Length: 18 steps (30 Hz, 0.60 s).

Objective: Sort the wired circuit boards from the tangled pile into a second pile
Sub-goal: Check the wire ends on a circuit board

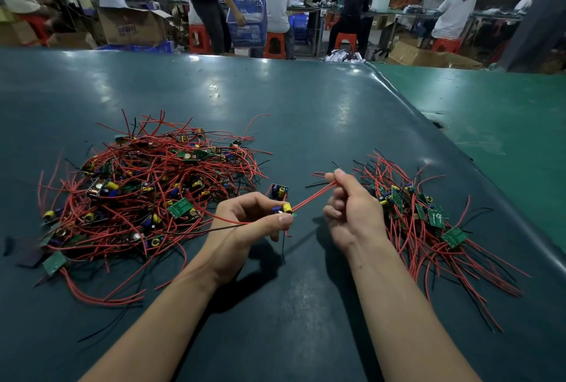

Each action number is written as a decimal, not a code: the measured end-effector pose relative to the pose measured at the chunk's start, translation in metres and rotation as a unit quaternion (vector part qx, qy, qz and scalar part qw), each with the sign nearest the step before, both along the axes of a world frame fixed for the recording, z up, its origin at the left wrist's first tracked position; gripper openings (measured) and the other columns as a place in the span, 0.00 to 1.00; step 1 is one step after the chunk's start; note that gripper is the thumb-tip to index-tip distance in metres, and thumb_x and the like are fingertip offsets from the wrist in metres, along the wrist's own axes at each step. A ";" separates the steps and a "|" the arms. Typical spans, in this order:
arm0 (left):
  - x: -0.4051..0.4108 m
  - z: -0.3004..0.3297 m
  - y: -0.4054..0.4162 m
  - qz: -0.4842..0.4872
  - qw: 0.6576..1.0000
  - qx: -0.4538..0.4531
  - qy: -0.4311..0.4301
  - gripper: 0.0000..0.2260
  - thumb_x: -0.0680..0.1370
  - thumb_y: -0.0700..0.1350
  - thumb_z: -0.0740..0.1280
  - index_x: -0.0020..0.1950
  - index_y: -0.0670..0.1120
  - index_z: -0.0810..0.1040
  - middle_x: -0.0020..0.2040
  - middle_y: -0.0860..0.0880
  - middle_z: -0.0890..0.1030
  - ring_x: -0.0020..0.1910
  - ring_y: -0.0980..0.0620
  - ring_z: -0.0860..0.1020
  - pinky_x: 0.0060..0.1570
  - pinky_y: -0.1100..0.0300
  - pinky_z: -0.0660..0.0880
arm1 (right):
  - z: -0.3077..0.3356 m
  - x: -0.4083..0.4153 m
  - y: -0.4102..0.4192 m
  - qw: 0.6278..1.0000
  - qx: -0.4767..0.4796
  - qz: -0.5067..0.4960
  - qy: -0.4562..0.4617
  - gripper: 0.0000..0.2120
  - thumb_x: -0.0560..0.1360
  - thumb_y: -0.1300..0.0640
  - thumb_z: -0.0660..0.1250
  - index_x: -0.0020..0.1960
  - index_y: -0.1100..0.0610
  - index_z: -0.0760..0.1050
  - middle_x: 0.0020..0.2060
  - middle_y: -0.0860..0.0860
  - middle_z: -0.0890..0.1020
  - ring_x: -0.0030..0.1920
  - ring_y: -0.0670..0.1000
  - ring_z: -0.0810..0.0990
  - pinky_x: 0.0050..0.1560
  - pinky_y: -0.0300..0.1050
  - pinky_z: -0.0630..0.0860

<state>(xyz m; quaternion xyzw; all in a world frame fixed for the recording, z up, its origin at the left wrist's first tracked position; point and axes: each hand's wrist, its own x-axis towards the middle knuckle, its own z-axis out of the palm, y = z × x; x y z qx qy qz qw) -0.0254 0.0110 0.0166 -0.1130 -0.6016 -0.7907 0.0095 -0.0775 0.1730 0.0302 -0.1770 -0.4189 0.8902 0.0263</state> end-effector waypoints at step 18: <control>-0.005 -0.003 -0.005 0.034 0.998 0.056 -0.002 0.05 0.64 0.40 0.76 0.37 0.46 0.84 0.32 0.46 0.80 0.29 0.51 0.74 0.32 0.63 0.74 | 0.001 -0.001 -0.004 0.990 -0.127 -0.012 -0.053 0.12 0.78 0.68 0.53 0.44 0.59 0.72 0.27 0.51 0.67 0.17 0.44 0.63 0.18 0.32 0.58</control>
